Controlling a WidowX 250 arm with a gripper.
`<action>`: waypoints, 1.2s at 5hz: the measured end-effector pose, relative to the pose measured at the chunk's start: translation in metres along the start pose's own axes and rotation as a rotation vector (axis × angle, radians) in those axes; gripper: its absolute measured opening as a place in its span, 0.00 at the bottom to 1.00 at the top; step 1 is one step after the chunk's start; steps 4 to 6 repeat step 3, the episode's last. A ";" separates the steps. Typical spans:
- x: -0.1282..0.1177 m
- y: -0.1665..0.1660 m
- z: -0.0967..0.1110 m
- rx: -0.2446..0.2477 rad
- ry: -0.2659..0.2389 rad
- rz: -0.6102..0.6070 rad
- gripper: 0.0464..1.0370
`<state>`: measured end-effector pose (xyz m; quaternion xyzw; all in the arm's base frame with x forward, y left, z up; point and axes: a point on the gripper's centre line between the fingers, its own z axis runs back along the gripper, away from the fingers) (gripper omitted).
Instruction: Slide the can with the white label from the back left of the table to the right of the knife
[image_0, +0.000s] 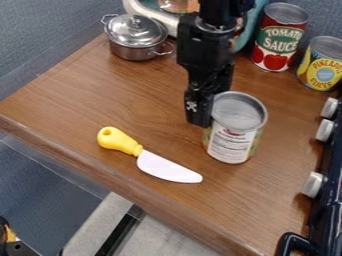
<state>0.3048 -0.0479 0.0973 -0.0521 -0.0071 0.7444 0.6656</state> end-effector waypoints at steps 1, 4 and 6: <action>0.003 0.000 0.007 -0.015 -0.010 -0.004 0.96; 0.018 -0.008 0.043 -0.094 -0.010 0.027 0.96; 0.018 -0.008 0.043 -0.094 -0.010 0.027 0.96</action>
